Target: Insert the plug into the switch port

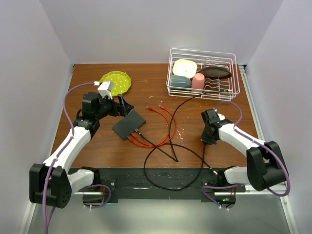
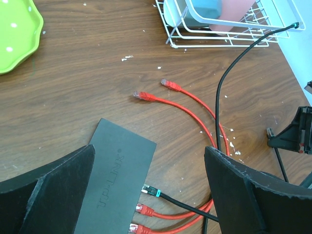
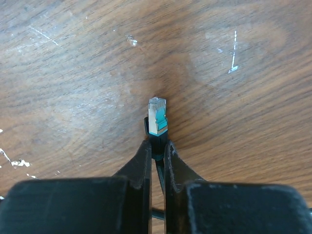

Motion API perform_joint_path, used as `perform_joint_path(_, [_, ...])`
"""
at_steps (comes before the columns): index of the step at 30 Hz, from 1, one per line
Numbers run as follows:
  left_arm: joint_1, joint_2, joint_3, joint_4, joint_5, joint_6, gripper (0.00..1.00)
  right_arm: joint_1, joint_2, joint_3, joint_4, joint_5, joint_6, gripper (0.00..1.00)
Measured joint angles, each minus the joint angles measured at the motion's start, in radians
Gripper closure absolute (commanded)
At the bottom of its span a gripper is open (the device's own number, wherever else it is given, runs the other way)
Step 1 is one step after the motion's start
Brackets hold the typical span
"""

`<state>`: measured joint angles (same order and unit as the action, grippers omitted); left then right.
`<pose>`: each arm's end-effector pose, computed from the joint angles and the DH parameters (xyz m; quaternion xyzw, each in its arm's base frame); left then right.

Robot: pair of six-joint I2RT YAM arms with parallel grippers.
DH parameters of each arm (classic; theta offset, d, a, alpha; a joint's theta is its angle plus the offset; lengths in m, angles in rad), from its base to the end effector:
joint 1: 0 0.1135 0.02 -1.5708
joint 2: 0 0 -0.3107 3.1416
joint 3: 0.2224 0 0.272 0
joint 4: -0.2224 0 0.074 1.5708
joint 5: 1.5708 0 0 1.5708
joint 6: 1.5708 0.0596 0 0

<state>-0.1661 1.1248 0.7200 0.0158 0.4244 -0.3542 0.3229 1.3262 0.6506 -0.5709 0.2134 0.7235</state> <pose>0.2644 -0.0692 0.2958 0.0406 0.8192 -0.3091 0.4813 0.2235 0.0615 0.1705 0.2121 0.9582 -0.0108 0.1916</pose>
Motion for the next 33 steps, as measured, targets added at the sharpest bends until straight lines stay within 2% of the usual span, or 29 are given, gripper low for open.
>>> perform_joint_path(6, [0.000,0.000,0.000,-0.009,-0.013,0.003,0.00,-0.002,-0.039,0.000,0.010,-0.041,-0.011,1.00])
perform_joint_path(9, [0.000,0.000,0.000,-0.012,-0.018,0.003,0.00,-0.002,-0.142,0.017,-0.005,-0.048,-0.012,1.00])
perform_joint_path(12, [0.000,0.003,0.000,-0.012,-0.020,0.003,0.00,-0.001,-0.280,0.107,-0.026,-0.020,-0.023,1.00])
perform_joint_path(18, [0.000,0.019,0.000,-0.013,-0.020,0.002,0.00,0.000,-0.478,0.386,-0.047,0.167,-0.084,1.00])
perform_joint_path(26, [0.000,0.027,0.003,-0.011,-0.017,-0.002,0.00,0.000,-0.579,0.651,-0.055,0.522,-0.208,1.00])
perform_joint_path(29, [0.000,0.036,0.004,-0.011,-0.017,-0.002,0.00,-0.001,-0.614,0.719,-0.007,0.590,-0.260,1.00])
perform_joint_path(33, [0.000,0.045,0.004,-0.003,-0.011,-0.006,0.00,0.000,-0.633,0.798,0.068,0.594,-0.307,1.00])
